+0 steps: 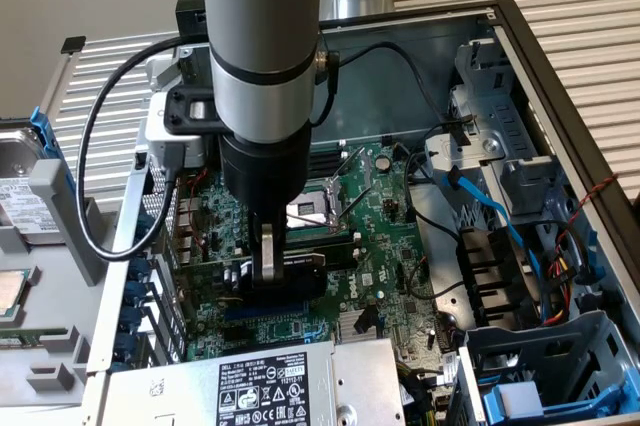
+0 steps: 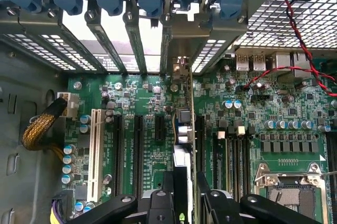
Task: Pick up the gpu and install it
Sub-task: 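Insert the gpu into the slot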
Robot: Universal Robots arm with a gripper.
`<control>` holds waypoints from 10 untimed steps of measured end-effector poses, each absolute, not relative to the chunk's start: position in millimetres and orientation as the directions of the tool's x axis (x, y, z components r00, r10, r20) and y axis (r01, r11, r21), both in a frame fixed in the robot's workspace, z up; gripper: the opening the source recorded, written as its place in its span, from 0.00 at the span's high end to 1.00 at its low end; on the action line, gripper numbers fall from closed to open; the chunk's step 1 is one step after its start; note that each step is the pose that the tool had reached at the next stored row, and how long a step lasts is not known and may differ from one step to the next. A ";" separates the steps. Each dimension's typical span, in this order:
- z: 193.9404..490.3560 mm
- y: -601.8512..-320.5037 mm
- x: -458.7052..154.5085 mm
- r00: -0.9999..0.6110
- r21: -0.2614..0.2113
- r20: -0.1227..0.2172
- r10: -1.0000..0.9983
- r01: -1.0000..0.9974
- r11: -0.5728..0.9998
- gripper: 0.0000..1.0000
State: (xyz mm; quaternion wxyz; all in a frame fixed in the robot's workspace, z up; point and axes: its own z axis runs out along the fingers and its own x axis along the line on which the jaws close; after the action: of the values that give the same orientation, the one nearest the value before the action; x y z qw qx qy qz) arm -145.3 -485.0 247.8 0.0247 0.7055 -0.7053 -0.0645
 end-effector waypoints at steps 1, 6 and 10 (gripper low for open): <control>248.4 -485.2 -145.2 -0.003 0.126 -0.056 -0.998 -0.992 -0.004 0.73; 253.5 -485.8 -145.2 -0.003 0.127 -0.056 -0.998 -0.992 -0.004 0.73; 253.7 -485.9 -145.2 -0.003 0.127 -0.056 -0.998 -0.992 -0.004 0.73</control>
State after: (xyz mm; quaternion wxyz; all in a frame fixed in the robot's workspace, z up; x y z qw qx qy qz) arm -145.2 -485.9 253.7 0.0250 0.7055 -0.7053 -0.0649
